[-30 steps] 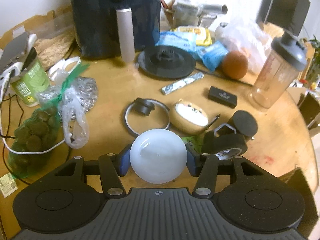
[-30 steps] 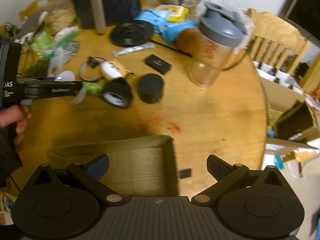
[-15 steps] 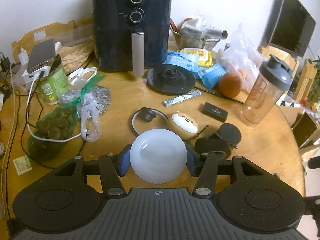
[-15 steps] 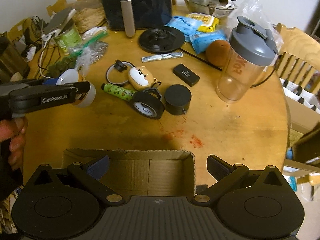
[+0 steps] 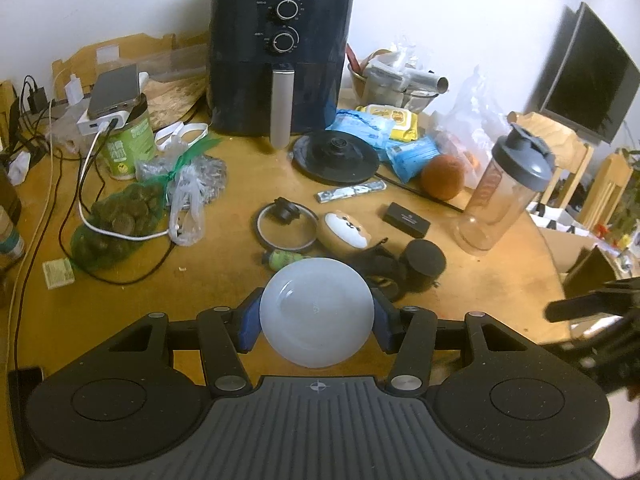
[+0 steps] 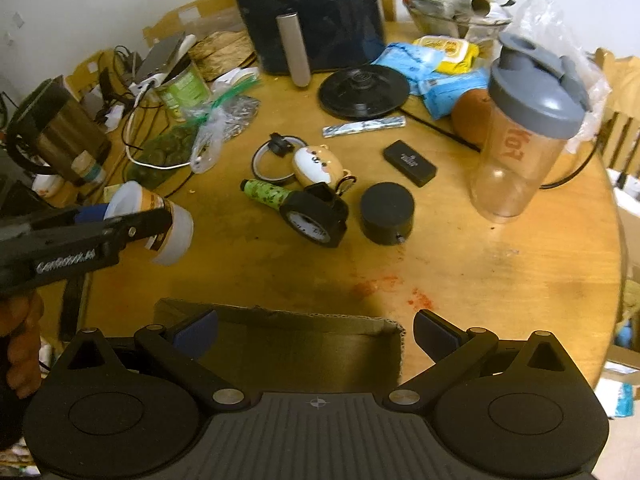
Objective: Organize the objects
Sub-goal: 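Lift the jar with the left gripper while the right gripper approaches the black round container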
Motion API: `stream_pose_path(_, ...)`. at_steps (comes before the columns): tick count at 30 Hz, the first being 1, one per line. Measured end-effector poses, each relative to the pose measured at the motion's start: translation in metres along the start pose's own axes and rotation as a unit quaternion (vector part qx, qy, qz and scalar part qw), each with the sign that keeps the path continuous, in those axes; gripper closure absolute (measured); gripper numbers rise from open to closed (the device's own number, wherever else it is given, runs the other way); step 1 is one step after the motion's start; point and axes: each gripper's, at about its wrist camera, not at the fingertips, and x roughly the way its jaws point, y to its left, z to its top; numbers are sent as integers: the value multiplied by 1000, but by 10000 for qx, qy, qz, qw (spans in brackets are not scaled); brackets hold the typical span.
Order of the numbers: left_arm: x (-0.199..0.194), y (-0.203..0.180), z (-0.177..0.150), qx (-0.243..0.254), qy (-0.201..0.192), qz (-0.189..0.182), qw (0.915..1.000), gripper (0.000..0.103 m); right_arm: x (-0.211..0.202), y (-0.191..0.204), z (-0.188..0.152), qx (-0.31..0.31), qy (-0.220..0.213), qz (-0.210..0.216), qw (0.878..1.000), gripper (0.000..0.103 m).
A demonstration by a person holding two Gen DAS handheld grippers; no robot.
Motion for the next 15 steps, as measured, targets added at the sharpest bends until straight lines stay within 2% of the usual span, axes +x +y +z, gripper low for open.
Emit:
stream_pose_path(5, -14, -7, -6, -188, -8, 3, 9998, 50, 3, -8, 2, -54, -109, 202, 9997, 0)
stream_pose_path(15, -30, -17, -20, -457, 40, 88, 9989, 50, 19, -16, 13, -1034, -358, 349, 9934, 0)
